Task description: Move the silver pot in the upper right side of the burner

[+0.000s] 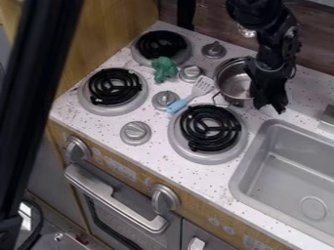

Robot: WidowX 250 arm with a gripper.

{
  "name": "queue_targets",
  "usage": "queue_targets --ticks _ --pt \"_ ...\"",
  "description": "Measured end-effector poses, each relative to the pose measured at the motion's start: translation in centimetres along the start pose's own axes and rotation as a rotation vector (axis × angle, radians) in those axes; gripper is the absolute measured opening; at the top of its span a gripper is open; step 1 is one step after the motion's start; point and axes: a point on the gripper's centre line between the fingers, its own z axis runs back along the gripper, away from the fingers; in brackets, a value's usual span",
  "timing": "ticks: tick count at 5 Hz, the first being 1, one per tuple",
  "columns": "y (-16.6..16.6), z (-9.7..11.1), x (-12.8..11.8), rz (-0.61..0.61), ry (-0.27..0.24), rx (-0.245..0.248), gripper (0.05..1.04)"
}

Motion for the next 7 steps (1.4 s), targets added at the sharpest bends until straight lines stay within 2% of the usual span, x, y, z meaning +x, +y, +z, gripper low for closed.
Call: queue_targets --ticks 2,3,4,5,6,7 --pt "1.1 -2.8 2.7 0.003 -0.005 0.019 0.069" --pt "1.6 -3.2 3.3 0.019 -0.004 0.014 0.083" --pt "1.4 -3.5 2.9 0.049 -0.004 -0.004 0.231" --pt "0.4 -4.1 1.6 0.062 -0.009 -0.027 0.496" --pt "0.7 -1.6 2.5 0.061 -0.079 -0.005 0.834" --pt "0.4 0.7 1.8 0.067 -0.155 0.009 1.003"
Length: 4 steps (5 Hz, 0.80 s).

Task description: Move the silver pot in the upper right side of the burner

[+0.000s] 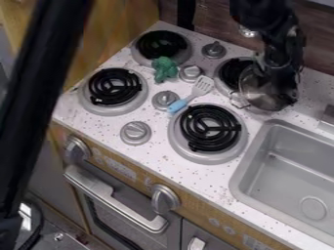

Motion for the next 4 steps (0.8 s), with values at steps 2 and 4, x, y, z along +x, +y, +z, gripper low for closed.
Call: queue_targets --ticks 2,4 --pt "-0.8 6.3 -3.5 0.237 0.172 -0.026 0.998" --pt "-5.0 8.8 -7.0 0.321 0.312 -0.111 0.998"
